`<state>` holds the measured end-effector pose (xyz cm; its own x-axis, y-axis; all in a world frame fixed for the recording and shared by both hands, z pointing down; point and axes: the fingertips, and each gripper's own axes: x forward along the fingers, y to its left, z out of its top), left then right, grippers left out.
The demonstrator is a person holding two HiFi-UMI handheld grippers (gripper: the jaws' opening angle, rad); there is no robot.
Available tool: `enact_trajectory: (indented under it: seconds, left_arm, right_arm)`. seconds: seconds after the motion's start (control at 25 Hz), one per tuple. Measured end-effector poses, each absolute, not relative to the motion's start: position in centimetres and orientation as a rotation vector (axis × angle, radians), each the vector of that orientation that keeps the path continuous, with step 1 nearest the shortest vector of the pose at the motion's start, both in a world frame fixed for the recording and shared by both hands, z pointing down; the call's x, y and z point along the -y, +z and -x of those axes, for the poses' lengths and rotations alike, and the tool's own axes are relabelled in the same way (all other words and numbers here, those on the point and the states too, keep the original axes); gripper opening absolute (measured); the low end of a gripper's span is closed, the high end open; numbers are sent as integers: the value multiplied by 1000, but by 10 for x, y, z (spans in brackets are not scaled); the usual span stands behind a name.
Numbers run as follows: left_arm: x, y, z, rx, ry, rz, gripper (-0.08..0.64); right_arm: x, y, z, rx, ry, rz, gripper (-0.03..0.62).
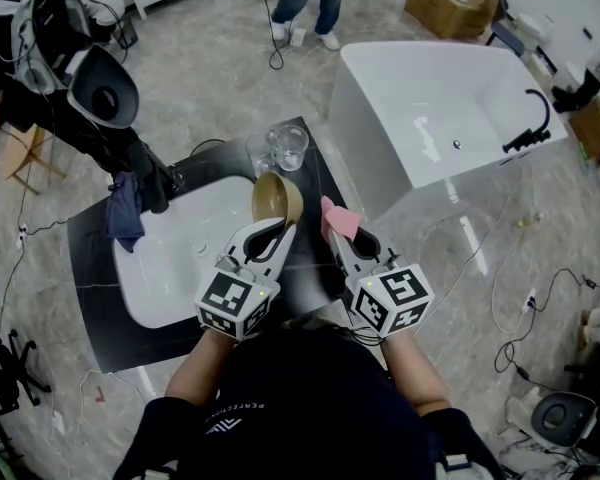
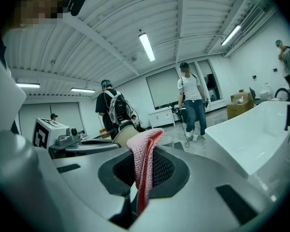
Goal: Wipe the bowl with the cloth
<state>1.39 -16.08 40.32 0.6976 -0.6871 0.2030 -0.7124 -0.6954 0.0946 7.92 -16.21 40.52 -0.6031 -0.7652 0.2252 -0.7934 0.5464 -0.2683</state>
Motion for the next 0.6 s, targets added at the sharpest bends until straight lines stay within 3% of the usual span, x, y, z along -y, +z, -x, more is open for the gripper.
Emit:
enact_trajectory:
  seconds: [0.6]
  left_arm:
    - [158,417,-15,1083,295,-2725,20]
  right_arm:
    - [166,412,-81,2675,559,-1374,41]
